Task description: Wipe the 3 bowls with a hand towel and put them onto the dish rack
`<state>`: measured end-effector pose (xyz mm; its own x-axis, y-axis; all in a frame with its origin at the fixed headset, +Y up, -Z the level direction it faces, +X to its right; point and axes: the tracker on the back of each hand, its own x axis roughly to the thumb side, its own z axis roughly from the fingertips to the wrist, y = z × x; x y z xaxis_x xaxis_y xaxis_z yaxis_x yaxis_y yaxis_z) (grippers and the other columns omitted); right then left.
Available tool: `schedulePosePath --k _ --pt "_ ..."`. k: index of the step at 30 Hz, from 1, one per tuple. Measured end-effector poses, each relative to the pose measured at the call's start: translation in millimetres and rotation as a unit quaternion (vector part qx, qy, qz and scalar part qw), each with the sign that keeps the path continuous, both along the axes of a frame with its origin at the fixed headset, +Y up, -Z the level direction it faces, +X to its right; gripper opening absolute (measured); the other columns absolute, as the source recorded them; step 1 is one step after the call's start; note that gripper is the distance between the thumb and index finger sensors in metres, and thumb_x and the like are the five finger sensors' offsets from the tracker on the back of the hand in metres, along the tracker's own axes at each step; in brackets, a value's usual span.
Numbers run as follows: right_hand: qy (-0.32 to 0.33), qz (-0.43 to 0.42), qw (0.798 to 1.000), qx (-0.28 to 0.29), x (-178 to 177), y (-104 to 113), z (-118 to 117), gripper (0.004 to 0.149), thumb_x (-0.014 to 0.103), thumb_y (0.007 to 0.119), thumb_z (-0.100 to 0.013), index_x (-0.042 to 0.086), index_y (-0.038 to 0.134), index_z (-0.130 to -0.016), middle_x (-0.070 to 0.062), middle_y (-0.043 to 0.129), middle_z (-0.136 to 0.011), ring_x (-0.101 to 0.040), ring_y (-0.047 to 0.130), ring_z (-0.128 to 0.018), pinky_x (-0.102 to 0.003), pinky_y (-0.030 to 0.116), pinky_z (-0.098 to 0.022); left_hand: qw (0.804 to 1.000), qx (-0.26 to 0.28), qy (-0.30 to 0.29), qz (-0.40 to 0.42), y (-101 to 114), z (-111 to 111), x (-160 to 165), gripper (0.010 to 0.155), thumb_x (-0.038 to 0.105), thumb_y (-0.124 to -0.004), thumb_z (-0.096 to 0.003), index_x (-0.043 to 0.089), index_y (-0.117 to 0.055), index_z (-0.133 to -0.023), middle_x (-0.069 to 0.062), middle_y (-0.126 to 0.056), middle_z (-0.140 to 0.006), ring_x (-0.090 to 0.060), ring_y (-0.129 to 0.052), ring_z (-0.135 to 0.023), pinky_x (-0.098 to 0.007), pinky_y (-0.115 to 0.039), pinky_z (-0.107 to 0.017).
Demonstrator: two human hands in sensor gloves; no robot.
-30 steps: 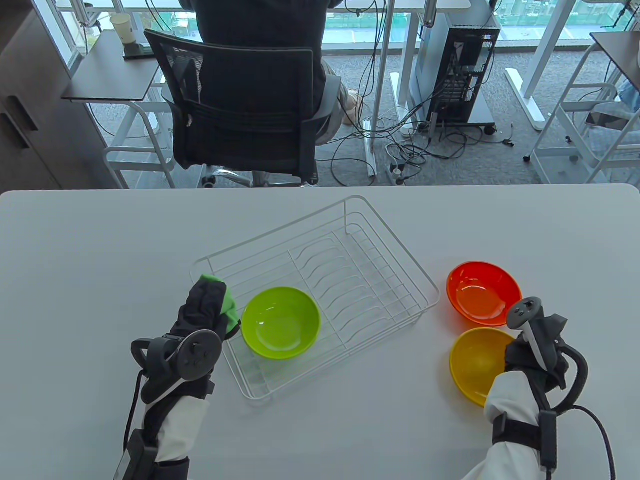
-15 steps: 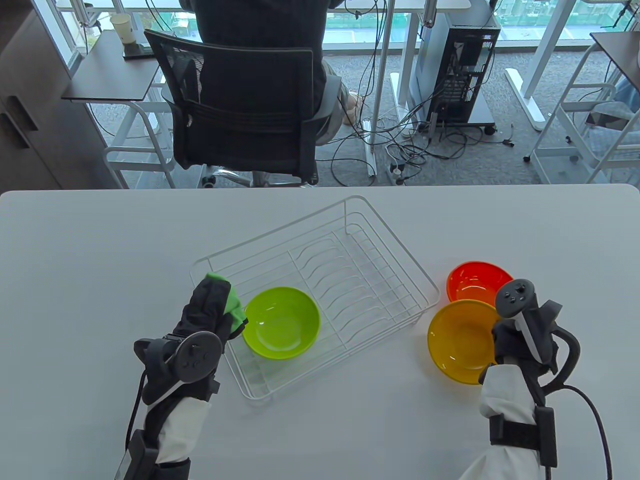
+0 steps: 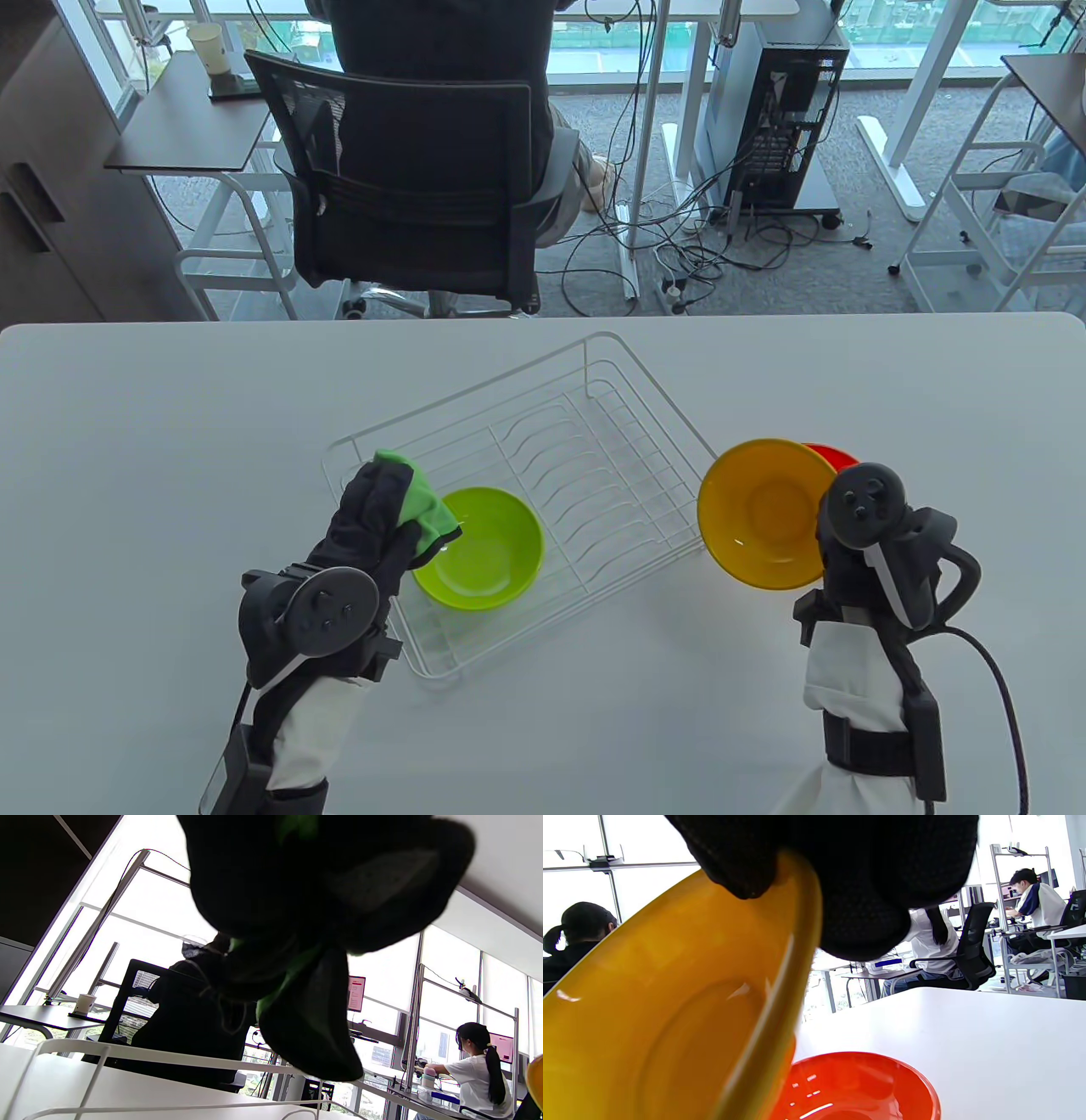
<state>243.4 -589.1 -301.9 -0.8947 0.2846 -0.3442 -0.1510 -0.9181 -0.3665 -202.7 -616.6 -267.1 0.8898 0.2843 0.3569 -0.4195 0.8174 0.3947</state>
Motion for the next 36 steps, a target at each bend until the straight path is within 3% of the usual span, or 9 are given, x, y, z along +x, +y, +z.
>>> schedulePosePath --k 4,10,24,36 --pt "0.015 -0.005 0.998 0.054 -20.1 11.0 5.8 0.046 0.028 0.087 -0.043 0.003 0.083 -0.082 -0.019 0.091 -0.068 -0.014 0.107 -0.022 -0.035 0.091 -0.023 1.000 0.015 -0.012 0.015 8.6 2.8 9.0 0.061 0.026 -0.084 -0.0509 0.010 -0.067 -0.107 -0.031 -0.077 -0.099 -0.035 -0.105 -0.067 -0.020 -0.099 -0.031" --pt "0.060 -0.017 0.995 0.083 -51.3 18.1 10.1 0.048 0.027 0.086 -0.044 0.000 0.080 -0.082 -0.023 0.090 -0.066 -0.011 0.107 -0.014 -0.030 0.092 -0.015 0.999 0.025 -0.024 0.019 17.1 5.2 25.3 0.061 0.027 -0.085 -0.0503 0.011 -0.068 -0.106 -0.031 -0.080 -0.097 -0.033 -0.107 -0.062 -0.017 -0.099 -0.028" --pt "0.178 -0.008 0.982 0.057 -137.9 6.0 19.5 0.048 0.027 0.087 -0.043 -0.003 0.081 -0.081 -0.025 0.091 -0.063 -0.010 0.106 -0.008 -0.025 0.092 -0.006 0.998 0.037 -0.058 -0.007 14.4 16.8 50.3 0.061 0.027 -0.085 -0.0501 0.007 -0.068 -0.106 -0.033 -0.082 -0.093 -0.031 -0.109 -0.057 -0.016 -0.099 -0.026" --pt "0.289 -0.040 0.956 0.037 -198.2 -1.3 47.1 0.049 0.026 0.084 -0.046 -0.006 0.079 -0.083 -0.028 0.089 -0.064 -0.012 0.108 -0.011 -0.024 0.093 -0.007 0.990 0.019 -0.046 -0.128 1.1 20.6 77.0 0.062 0.028 -0.085 -0.0500 0.004 -0.069 -0.105 -0.034 -0.084 -0.090 -0.030 -0.113 -0.052 -0.018 -0.100 -0.027"
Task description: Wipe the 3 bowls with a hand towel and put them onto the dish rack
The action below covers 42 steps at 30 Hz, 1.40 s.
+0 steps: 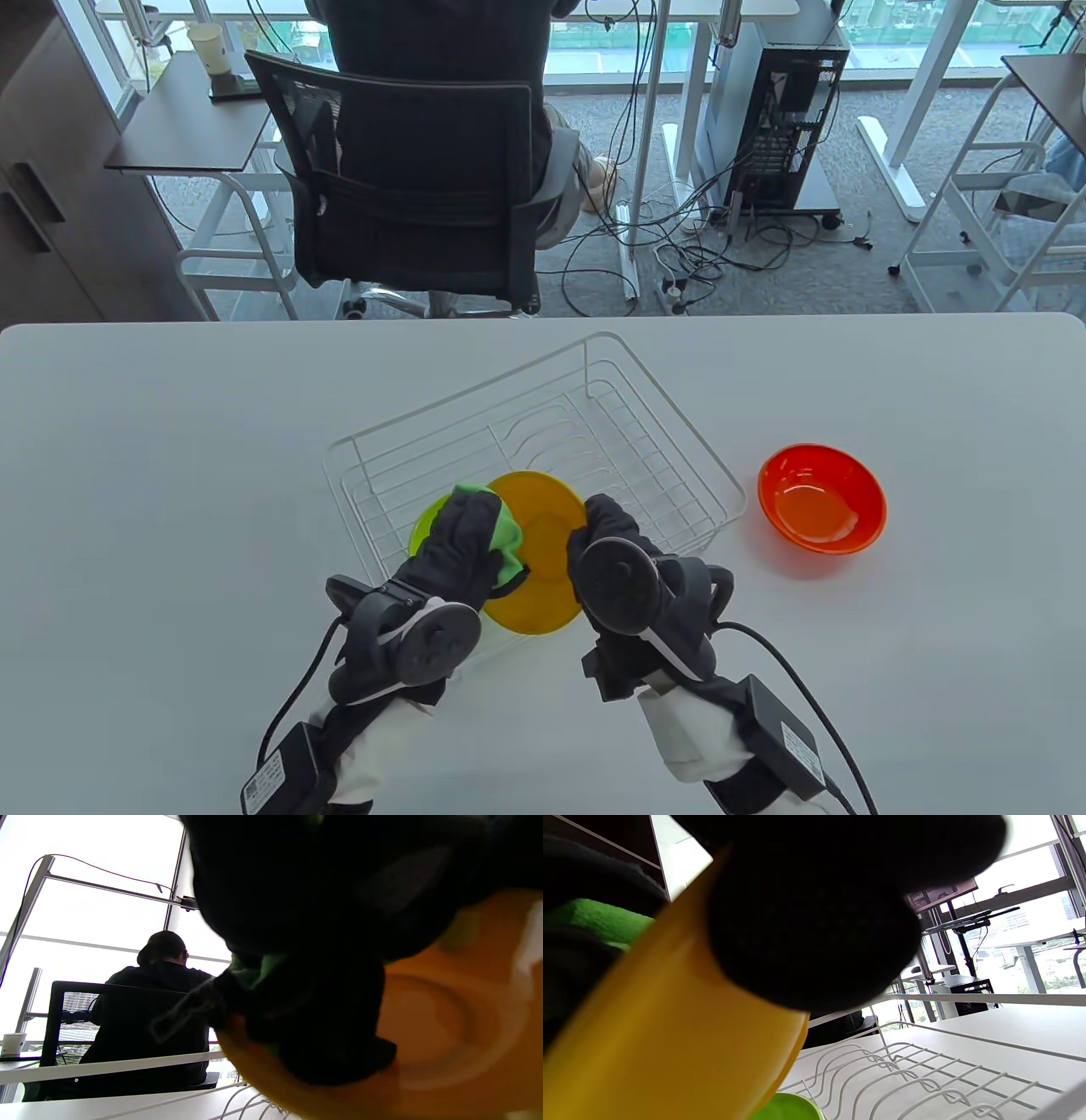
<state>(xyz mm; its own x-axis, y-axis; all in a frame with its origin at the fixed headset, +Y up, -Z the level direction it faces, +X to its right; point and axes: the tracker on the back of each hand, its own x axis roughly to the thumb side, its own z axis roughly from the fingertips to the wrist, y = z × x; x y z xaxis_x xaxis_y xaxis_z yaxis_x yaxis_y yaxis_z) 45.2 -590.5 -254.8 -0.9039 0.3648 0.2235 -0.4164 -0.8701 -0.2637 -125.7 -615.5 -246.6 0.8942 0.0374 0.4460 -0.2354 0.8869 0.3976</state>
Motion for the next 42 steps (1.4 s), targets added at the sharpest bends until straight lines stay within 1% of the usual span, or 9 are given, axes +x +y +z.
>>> schedulePosePath --k 8,12,14,20,23,25,33,38,42 --pt "0.039 -0.023 0.999 0.005 -15.2 -6.5 8.5 0.050 0.025 0.084 -0.045 -0.007 0.077 -0.084 -0.030 0.087 -0.066 -0.013 0.109 -0.012 -0.024 0.094 -0.008 0.999 -0.021 -0.027 -0.002 -5.7 4.8 17.0 0.065 0.028 -0.084 -0.0510 0.003 -0.063 -0.107 -0.035 -0.078 -0.094 -0.036 -0.108 -0.062 -0.025 -0.099 -0.039" --pt "0.045 -0.031 0.998 0.015 -13.9 -8.1 7.5 0.050 0.025 0.082 -0.045 -0.003 0.075 -0.086 -0.028 0.085 -0.070 -0.017 0.110 -0.018 -0.028 0.094 -0.014 0.994 -0.048 -0.066 0.073 -4.8 8.0 16.6 0.074 0.029 -0.081 -0.0528 -0.004 -0.048 -0.111 -0.038 -0.066 -0.099 -0.042 -0.098 -0.071 -0.034 -0.094 -0.046" --pt "0.048 -0.066 0.997 0.012 -8.8 -7.9 5.1 0.050 0.024 0.082 -0.045 -0.003 0.075 -0.086 -0.028 0.085 -0.071 -0.019 0.110 -0.020 -0.030 0.094 -0.015 0.985 -0.067 -0.092 0.130 -4.7 8.6 16.1 0.079 0.028 -0.081 -0.0531 -0.004 -0.040 -0.112 -0.038 -0.062 -0.101 -0.046 -0.094 -0.071 -0.037 -0.090 -0.046" --pt "0.040 -0.093 0.994 0.040 6.4 -2.9 -0.6 0.049 0.024 0.083 -0.045 0.000 0.076 -0.086 -0.026 0.086 -0.072 -0.022 0.109 -0.020 -0.033 0.093 -0.016 0.979 -0.103 -0.123 0.129 -5.3 8.5 16.3 0.072 0.027 -0.083 -0.0519 0.003 -0.051 -0.112 -0.028 -0.071 -0.104 -0.039 -0.097 -0.074 -0.036 -0.091 -0.046" --pt "0.034 -0.087 0.994 0.054 10.9 0.0 -1.1 0.049 0.025 0.084 -0.044 0.001 0.077 -0.086 -0.026 0.086 -0.072 -0.022 0.109 -0.020 -0.033 0.094 -0.016 0.990 -0.078 -0.102 0.060 -4.3 12.3 22.1 0.069 0.026 -0.084 -0.0519 0.007 -0.055 -0.111 -0.024 -0.074 -0.105 -0.038 -0.098 -0.076 -0.038 -0.090 -0.045" --pt "0.034 -0.088 0.994 0.056 12.7 2.5 -0.6 0.049 0.025 0.084 -0.044 0.001 0.077 -0.086 -0.026 0.086 -0.072 -0.022 0.109 -0.020 -0.033 0.094 -0.016 0.996 -0.052 -0.073 -0.021 -3.6 16.0 26.7 0.066 0.026 -0.084 -0.0521 0.011 -0.058 -0.111 -0.022 -0.075 -0.106 -0.037 -0.098 -0.077 -0.038 -0.091 -0.045" --pt "0.051 -0.066 0.996 0.044 -2.7 -4.2 5.7 0.050 0.025 0.085 -0.044 -0.002 0.077 -0.085 -0.027 0.086 -0.070 -0.019 0.109 -0.019 -0.030 0.094 -0.015 0.992 -0.012 0.019 -0.121 -7.8 11.1 22.4 0.068 0.025 -0.081 -0.0537 0.005 -0.053 -0.112 -0.031 -0.069 -0.105 -0.039 -0.099 -0.073 -0.035 -0.092 -0.045" --pt "0.059 -0.062 0.996 0.031 -12.5 -10.9 9.1 0.051 0.025 0.084 -0.044 -0.003 0.076 -0.086 -0.028 0.085 -0.070 -0.017 0.110 -0.019 -0.028 0.095 -0.015 0.995 0.000 0.033 -0.094 -5.7 9.0 14.2 0.069 0.024 -0.083 -0.0528 0.002 -0.053 -0.111 -0.032 -0.072 -0.102 -0.038 -0.101 -0.070 -0.034 -0.094 -0.044" --pt "0.069 -0.088 0.994 0.008 -16.1 -15.8 9.0 0.051 0.025 0.082 -0.045 -0.004 0.074 -0.087 -0.029 0.084 -0.071 -0.016 0.110 -0.023 -0.028 0.095 -0.017 0.997 0.036 0.030 -0.054 1.1 11.7 8.2 0.069 0.026 -0.083 -0.0523 0.002 -0.054 -0.111 -0.033 -0.075 -0.098 -0.037 -0.102 -0.068 -0.032 -0.095 -0.044"
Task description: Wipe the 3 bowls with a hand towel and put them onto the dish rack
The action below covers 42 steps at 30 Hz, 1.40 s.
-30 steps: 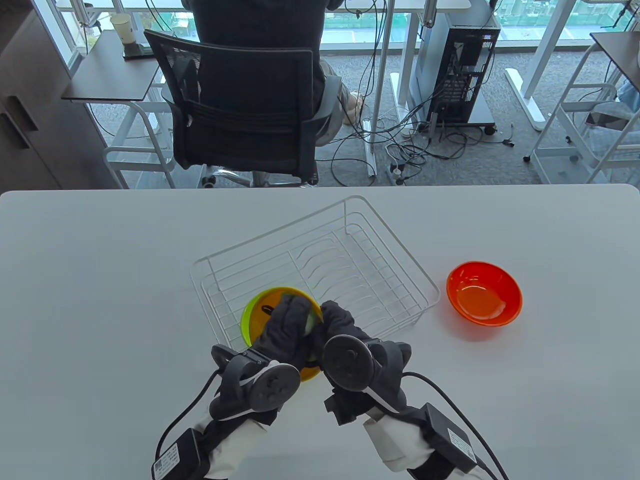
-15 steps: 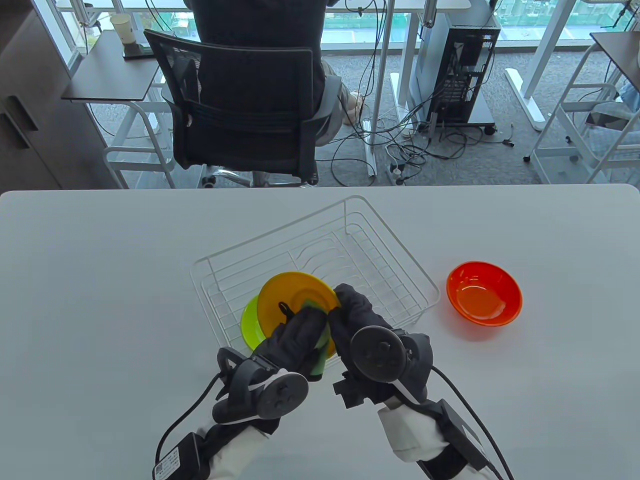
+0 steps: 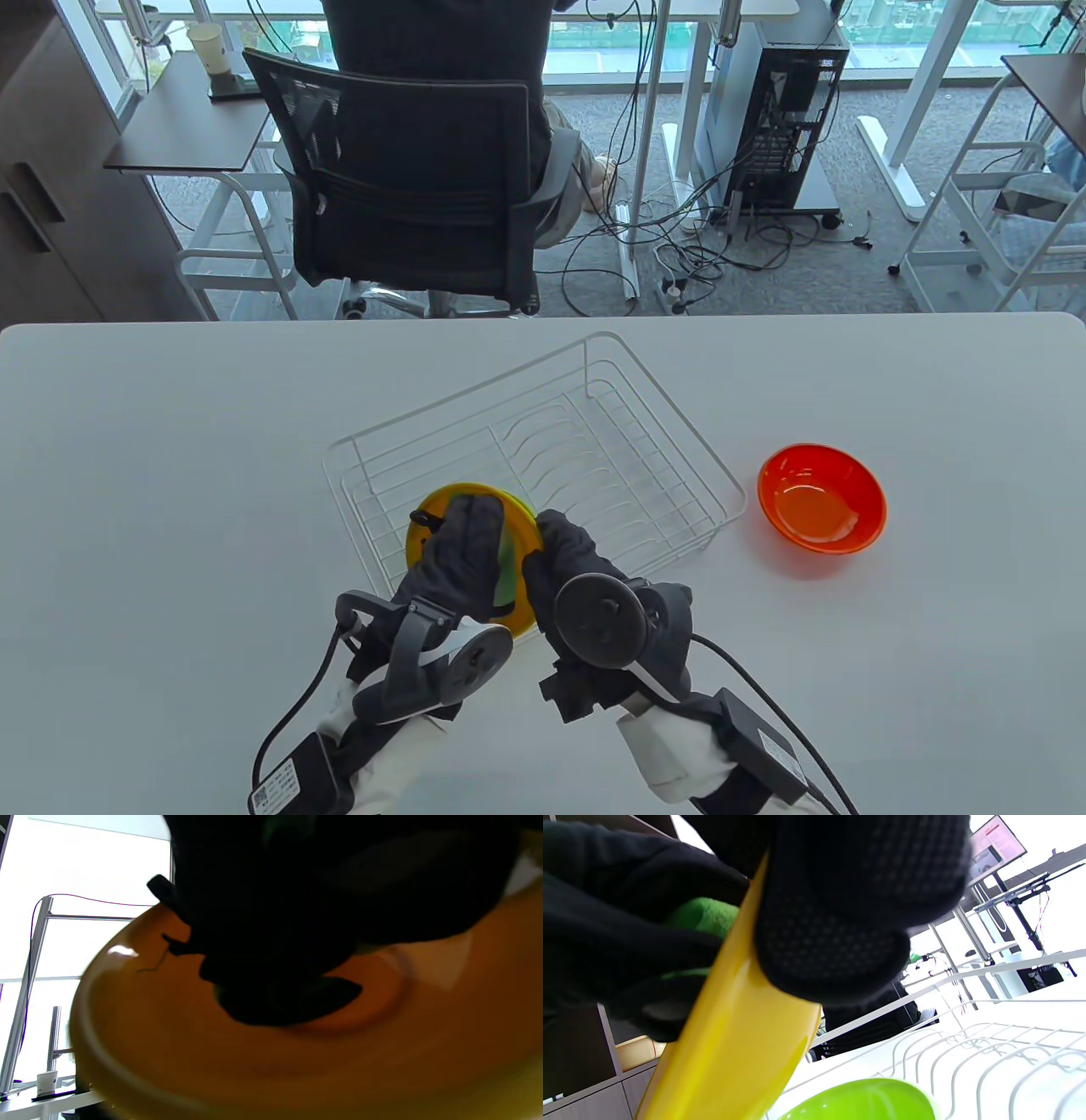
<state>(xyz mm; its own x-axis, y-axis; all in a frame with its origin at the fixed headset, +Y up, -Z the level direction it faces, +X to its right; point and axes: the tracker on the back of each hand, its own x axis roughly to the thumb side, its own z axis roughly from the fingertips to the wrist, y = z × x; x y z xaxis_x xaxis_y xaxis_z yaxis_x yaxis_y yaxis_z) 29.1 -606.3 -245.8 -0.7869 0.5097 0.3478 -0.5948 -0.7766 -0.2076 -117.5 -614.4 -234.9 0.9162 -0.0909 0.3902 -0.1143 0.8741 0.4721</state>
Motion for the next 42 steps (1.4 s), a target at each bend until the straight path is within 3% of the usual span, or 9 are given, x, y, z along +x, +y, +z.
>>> schedulePosePath --k 4,9,13,16,22,26,30,34,42 --pt "0.013 -0.027 0.999 -0.019 -0.1 -1.8 -1.0 0.051 0.023 0.081 -0.046 -0.004 0.072 -0.088 -0.029 0.083 -0.073 -0.017 0.111 -0.026 -0.029 0.096 -0.020 0.990 -0.001 -0.056 0.127 7.9 4.0 -10.6 0.069 0.026 -0.083 -0.0521 0.001 -0.054 -0.110 -0.035 -0.074 -0.097 -0.037 -0.102 -0.067 -0.031 -0.095 -0.044" --pt "0.015 -0.047 0.999 0.001 4.8 0.4 -1.2 0.051 0.023 0.080 -0.046 -0.003 0.071 -0.089 -0.028 0.082 -0.074 -0.018 0.111 -0.027 -0.030 0.096 -0.021 0.946 -0.079 -0.119 0.291 7.2 0.6 -19.9 0.070 0.026 -0.081 -0.0527 -0.002 -0.052 -0.110 -0.037 -0.071 -0.098 -0.041 -0.100 -0.069 -0.033 -0.095 -0.046" --pt "0.012 -0.055 0.998 0.016 11.3 4.6 -2.4 0.050 0.023 0.080 -0.046 -0.002 0.072 -0.089 -0.027 0.082 -0.074 -0.019 0.110 -0.027 -0.031 0.095 -0.022 0.912 -0.136 -0.164 0.351 0.8 -8.0 -27.3 0.072 0.031 -0.082 -0.0522 0.000 -0.054 -0.111 -0.033 -0.071 -0.102 -0.040 -0.098 -0.072 -0.033 -0.093 -0.047" --pt "0.007 -0.053 0.998 0.027 14.3 7.5 -3.0 0.050 0.023 0.081 -0.046 -0.002 0.073 -0.088 -0.027 0.083 -0.074 -0.020 0.110 -0.027 -0.032 0.095 -0.022 0.921 -0.145 -0.168 0.320 -0.1 -8.8 -26.9 0.071 0.033 -0.083 -0.0517 0.004 -0.057 -0.111 -0.029 -0.074 -0.102 -0.036 -0.100 -0.072 -0.034 -0.092 -0.046" --pt "-0.007 -0.022 0.998 0.066 17.2 10.7 -2.3 0.049 0.024 0.081 -0.045 -0.001 0.074 -0.088 -0.026 0.084 -0.073 -0.021 0.110 -0.027 -0.032 0.095 -0.021 0.970 -0.108 -0.144 0.167 3.0 0.8 -8.2 0.067 0.032 -0.085 -0.0511 0.008 -0.061 -0.110 -0.025 -0.078 -0.103 -0.034 -0.101 -0.071 -0.037 -0.091 -0.045" --pt "-0.013 0.008 0.996 0.086 13.5 9.5 0.0 0.049 0.024 0.082 -0.045 -0.001 0.074 -0.088 -0.026 0.085 -0.073 -0.021 0.110 -0.026 -0.032 0.095 -0.021 0.994 -0.070 -0.080 0.008 -2.0 5.7 5.9 0.066 0.031 -0.084 -0.0516 0.011 -0.060 -0.110 -0.023 -0.076 -0.104 -0.035 -0.100 -0.072 -0.040 -0.090 -0.045" --pt "-0.010 0.016 0.996 0.086 10.1 7.9 1.5 0.050 0.024 0.082 -0.045 -0.002 0.075 -0.088 -0.027 0.085 -0.072 -0.020 0.110 -0.026 -0.032 0.095 -0.020 0.996 -0.026 -0.016 -0.087 -6.2 3.6 5.5 0.066 0.032 -0.084 -0.0514 0.013 -0.061 -0.110 -0.022 -0.077 -0.104 -0.033 -0.100 -0.071 -0.038 -0.090 -0.044" --pt "-0.001 0.015 0.997 0.077 6.0 6.2 3.1 0.050 0.024 0.081 -0.046 -0.002 0.074 -0.088 -0.027 0.084 -0.073 -0.020 0.111 -0.026 -0.031 0.095 -0.021 0.997 -0.005 0.006 -0.075 -3.2 0.1 -5.3 0.064 0.030 -0.085 -0.0508 0.014 -0.063 -0.109 -0.022 -0.079 -0.102 -0.032 -0.102 -0.066 -0.036 -0.091 -0.042" --pt "-0.047 0.025 0.995 0.086 10.0 6.7 1.0 0.051 0.025 0.083 -0.045 -0.004 0.076 -0.086 -0.027 0.087 -0.069 -0.017 0.111 -0.025 -0.030 0.096 -0.019 0.993 0.103 0.051 0.015 18.6 9.7 -32.7 0.060 0.029 -0.088 -0.0484 0.015 -0.070 -0.104 -0.018 -0.088 -0.095 -0.029 -0.108 -0.057 -0.029 -0.096 -0.037"
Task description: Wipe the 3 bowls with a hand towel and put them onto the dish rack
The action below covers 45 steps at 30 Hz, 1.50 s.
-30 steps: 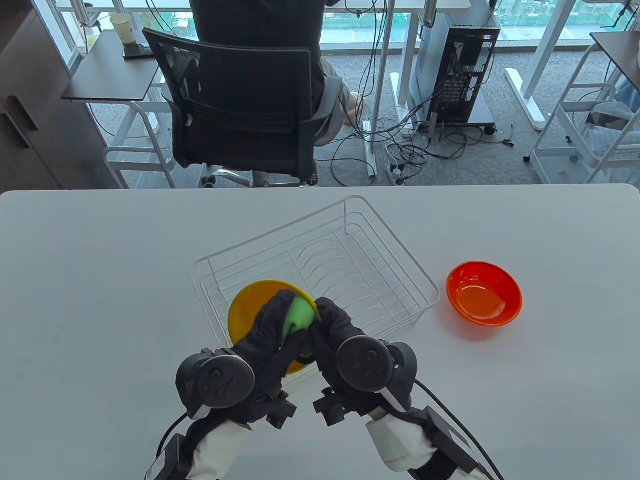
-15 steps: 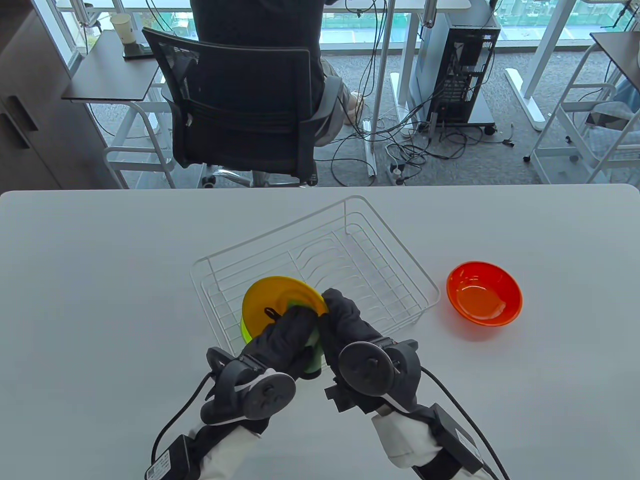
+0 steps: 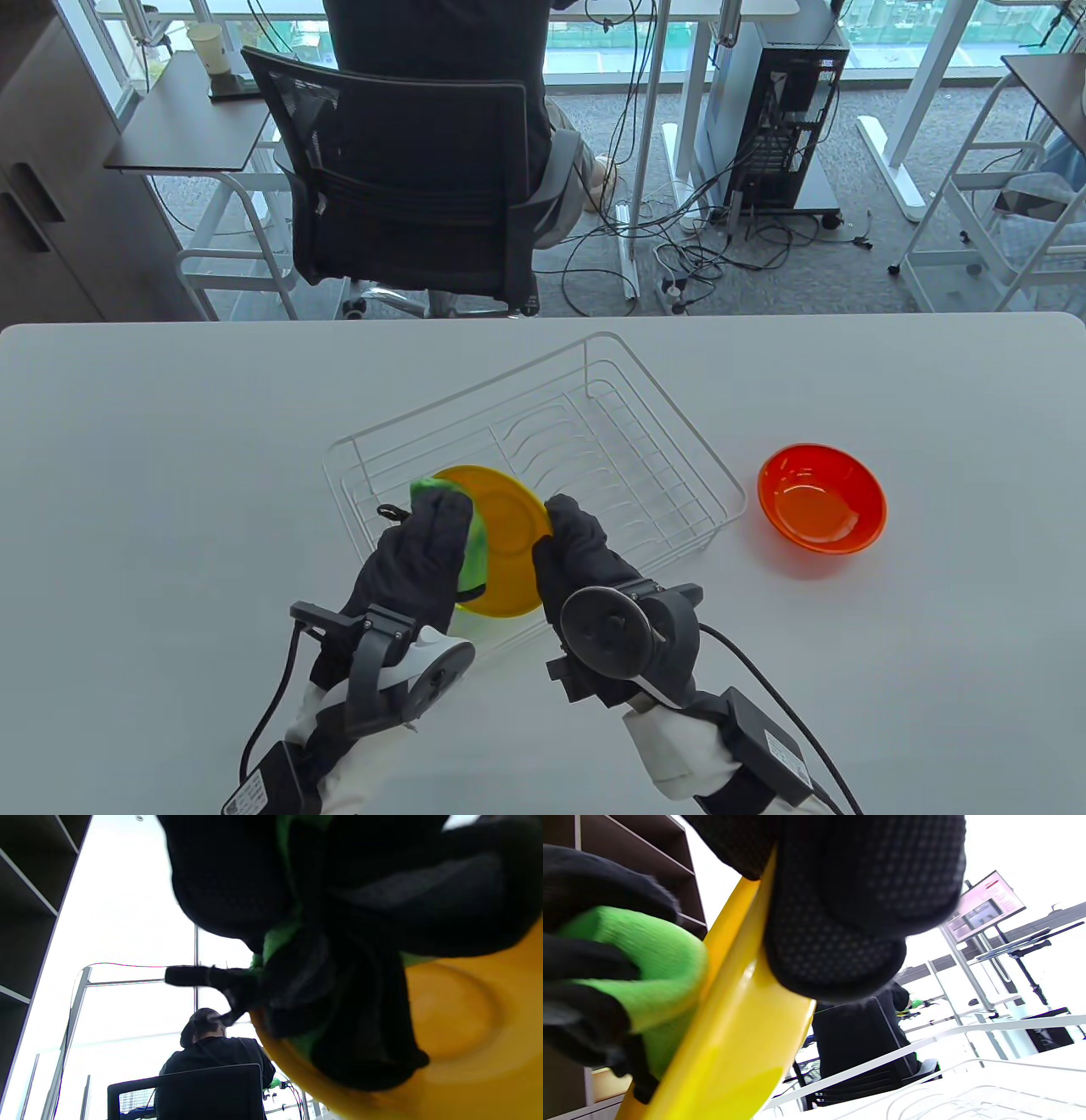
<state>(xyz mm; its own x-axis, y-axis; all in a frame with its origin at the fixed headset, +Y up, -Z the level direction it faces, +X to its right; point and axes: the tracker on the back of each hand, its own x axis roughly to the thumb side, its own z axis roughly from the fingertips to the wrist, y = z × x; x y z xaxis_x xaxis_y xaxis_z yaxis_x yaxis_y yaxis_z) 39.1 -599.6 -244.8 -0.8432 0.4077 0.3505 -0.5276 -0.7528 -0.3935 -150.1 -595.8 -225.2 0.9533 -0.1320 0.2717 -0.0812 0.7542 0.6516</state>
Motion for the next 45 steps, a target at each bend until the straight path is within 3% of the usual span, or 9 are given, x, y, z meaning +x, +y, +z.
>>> schedulePosePath --k 9,15,20,27,37,45 --pt "-0.055 0.014 0.998 -0.030 12.6 -1.9 -21.6 0.051 0.027 0.085 -0.044 -0.004 0.079 -0.085 -0.027 0.089 -0.066 -0.016 0.110 -0.021 -0.029 0.095 -0.017 0.991 -0.012 0.059 0.120 7.3 -9.0 -64.7 0.060 0.029 -0.087 -0.0492 0.015 -0.069 -0.104 -0.019 -0.087 -0.096 -0.029 -0.107 -0.059 -0.030 -0.096 -0.039" --pt "-0.078 0.049 0.994 -0.057 -1.4 6.7 -38.9 0.051 0.027 0.086 -0.044 -0.003 0.080 -0.084 -0.027 0.089 -0.066 -0.016 0.110 -0.020 -0.030 0.094 -0.016 0.982 -0.020 0.079 0.173 3.9 -10.6 -91.5 0.060 0.029 -0.086 -0.0494 0.014 -0.069 -0.105 -0.020 -0.086 -0.096 -0.030 -0.107 -0.059 -0.031 -0.095 -0.039" --pt "-0.098 0.115 0.984 -0.091 -26.2 5.4 -57.3 0.051 0.027 0.086 -0.045 -0.003 0.079 -0.085 -0.027 0.089 -0.067 -0.017 0.110 -0.021 -0.030 0.094 -0.017 0.980 -0.036 0.091 0.176 -2.8 -15.3 -98.4 0.060 0.029 -0.086 -0.0494 0.014 -0.069 -0.105 -0.021 -0.086 -0.096 -0.030 -0.107 -0.059 -0.031 -0.095 -0.039" --pt "-0.114 0.193 0.967 -0.119 -56.3 -12.9 -78.1 0.051 0.027 0.086 -0.045 -0.002 0.079 -0.086 -0.026 0.089 -0.069 -0.019 0.110 -0.022 -0.032 0.094 -0.019 0.972 -0.055 0.097 0.205 -9.3 -20.3 -109.7 0.060 0.028 -0.086 -0.0494 0.013 -0.069 -0.105 -0.021 -0.086 -0.096 -0.031 -0.106 -0.059 -0.032 -0.095 -0.039" --pt "-0.121 0.191 0.959 -0.173 -61.7 -35.5 -96.1 0.051 0.027 0.085 -0.045 0.000 0.078 -0.087 -0.025 0.088 -0.071 -0.021 0.109 -0.026 -0.034 0.093 -0.022 0.974 -0.065 0.092 0.198 -11.5 -22.6 -106.2 0.060 0.028 -0.086 -0.0495 0.013 -0.069 -0.105 -0.021 -0.085 -0.097 -0.031 -0.106 -0.060 -0.032 -0.095 -0.039" --pt "-0.113 0.140 0.954 -0.239 -54.3 -46.8 -106.1 0.051 0.027 0.085 -0.045 0.000 0.079 -0.087 -0.025 0.089 -0.071 -0.023 0.109 -0.026 -0.035 0.092 -0.021 0.974 -0.066 0.090 0.199 -13.9 -23.9 -106.1 0.061 0.028 -0.086 -0.0497 0.013 -0.068 -0.106 -0.022 -0.085 -0.097 -0.032 -0.106 -0.061 -0.032 -0.095 -0.040"
